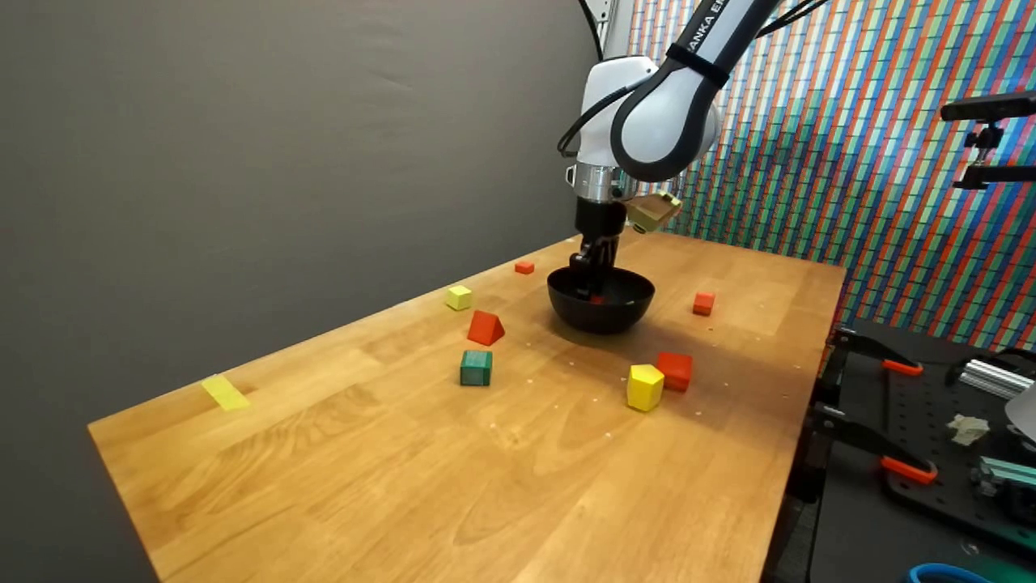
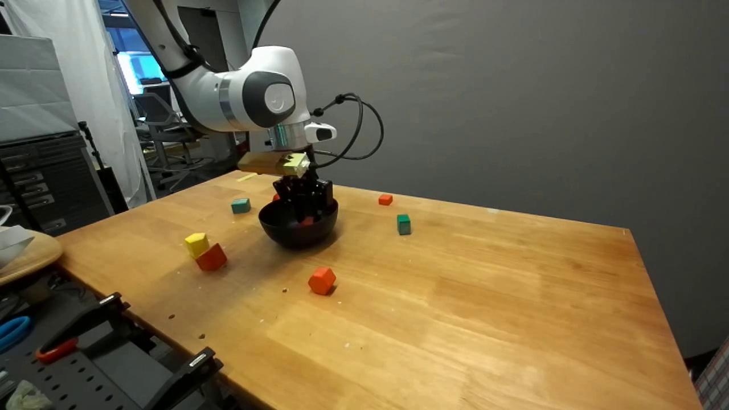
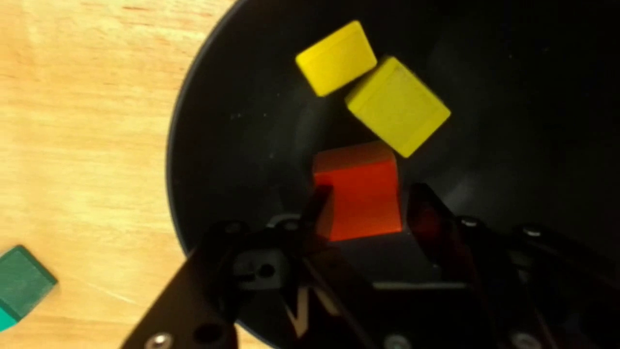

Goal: Remove the blocks from the bowl and put them on the table

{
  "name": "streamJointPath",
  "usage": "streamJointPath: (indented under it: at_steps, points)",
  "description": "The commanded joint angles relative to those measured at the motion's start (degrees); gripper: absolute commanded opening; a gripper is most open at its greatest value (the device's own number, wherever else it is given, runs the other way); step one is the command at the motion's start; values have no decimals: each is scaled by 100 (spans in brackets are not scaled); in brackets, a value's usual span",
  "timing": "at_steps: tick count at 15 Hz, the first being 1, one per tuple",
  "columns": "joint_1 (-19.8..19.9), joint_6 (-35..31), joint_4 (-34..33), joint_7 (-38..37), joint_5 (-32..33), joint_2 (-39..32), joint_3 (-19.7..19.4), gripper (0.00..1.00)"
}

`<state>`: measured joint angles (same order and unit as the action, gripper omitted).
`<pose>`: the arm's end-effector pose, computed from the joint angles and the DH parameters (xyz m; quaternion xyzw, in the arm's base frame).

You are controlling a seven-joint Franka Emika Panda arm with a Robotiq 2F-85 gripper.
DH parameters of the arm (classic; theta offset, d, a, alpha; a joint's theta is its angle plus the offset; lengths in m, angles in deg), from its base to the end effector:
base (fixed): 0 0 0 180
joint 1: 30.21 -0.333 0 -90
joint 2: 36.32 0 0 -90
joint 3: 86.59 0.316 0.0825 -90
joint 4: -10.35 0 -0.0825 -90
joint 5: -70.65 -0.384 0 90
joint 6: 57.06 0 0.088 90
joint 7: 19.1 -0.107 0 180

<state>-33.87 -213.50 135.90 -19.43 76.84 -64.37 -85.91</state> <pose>0.5571 0.0465 0.1633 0.9960 0.0831 0.0257 0.0190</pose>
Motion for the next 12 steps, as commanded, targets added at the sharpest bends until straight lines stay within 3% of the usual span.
streamJointPath:
  at_steps: [1,2,6,7,8,10,12]
  points:
    - [-81,274,-306,107,145,-185,-69,15]
    - [-93,322,-353,127,168,-208,-60,8]
    - [-132,297,-358,177,212,-126,-44,6]
    - [-151,294,-330,155,257,-84,-79,10]
    - [-200,325,-312,100,351,-54,-149,32]
    - [-260,384,-309,44,518,-21,-251,36]
    - [-271,390,-298,52,609,21,-290,49]
